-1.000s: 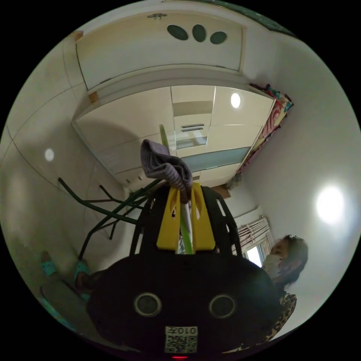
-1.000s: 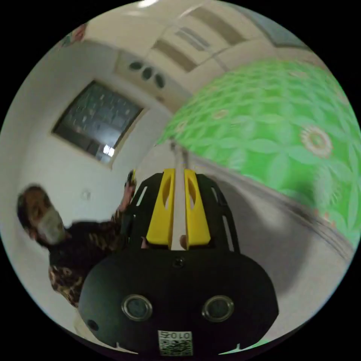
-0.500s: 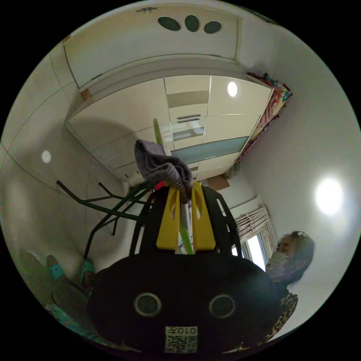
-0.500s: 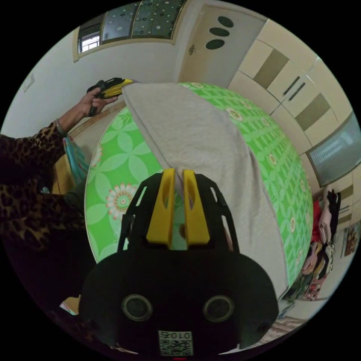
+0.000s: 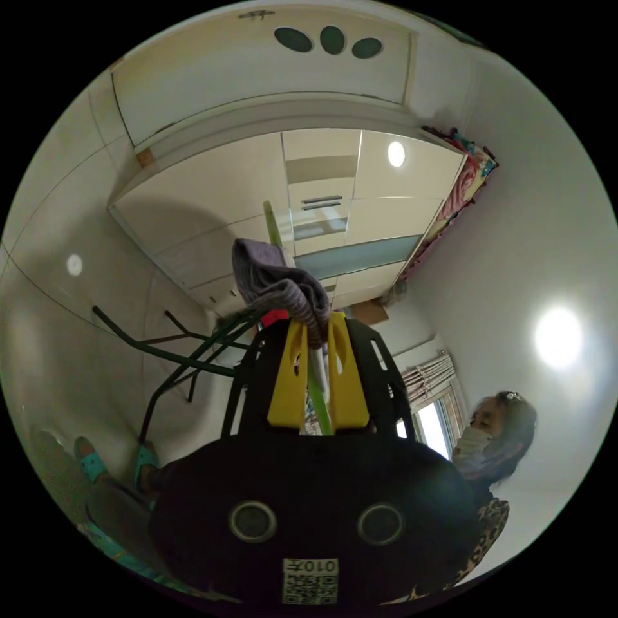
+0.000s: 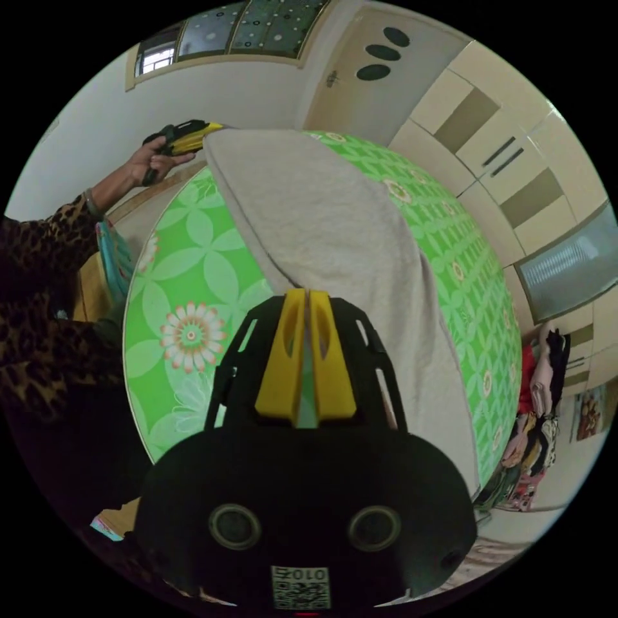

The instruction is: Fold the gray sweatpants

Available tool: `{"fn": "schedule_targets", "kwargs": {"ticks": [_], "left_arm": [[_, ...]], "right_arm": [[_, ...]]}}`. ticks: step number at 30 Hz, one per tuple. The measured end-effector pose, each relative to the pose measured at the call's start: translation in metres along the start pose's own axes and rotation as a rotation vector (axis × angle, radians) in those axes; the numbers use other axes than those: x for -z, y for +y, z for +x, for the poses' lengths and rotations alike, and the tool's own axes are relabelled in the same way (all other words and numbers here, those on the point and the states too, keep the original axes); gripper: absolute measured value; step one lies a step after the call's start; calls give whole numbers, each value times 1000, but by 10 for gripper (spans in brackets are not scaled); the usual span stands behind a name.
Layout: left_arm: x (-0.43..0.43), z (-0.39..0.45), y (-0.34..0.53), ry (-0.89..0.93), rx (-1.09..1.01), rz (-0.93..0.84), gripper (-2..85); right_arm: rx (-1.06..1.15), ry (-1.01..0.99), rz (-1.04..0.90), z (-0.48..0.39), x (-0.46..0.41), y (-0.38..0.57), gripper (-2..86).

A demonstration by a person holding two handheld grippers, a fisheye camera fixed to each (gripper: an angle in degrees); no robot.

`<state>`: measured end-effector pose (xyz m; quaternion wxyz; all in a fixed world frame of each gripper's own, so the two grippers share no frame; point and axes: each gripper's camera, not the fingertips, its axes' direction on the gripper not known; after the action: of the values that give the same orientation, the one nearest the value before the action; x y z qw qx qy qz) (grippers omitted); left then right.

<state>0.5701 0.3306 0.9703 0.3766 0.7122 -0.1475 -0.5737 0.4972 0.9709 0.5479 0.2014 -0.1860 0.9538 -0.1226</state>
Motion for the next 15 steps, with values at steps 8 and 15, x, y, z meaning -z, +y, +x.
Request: {"fn": "schedule_targets", "kwargs": {"ticks": [8,15], "left_arm": [[25,-23,-14,19,-6,23,76],[47,-55,-16,72,10,46,77]], "right_arm": [[61,-159,-34,-1,-14,3,35],[-36,-317,6,20,-24,8,40]]}}
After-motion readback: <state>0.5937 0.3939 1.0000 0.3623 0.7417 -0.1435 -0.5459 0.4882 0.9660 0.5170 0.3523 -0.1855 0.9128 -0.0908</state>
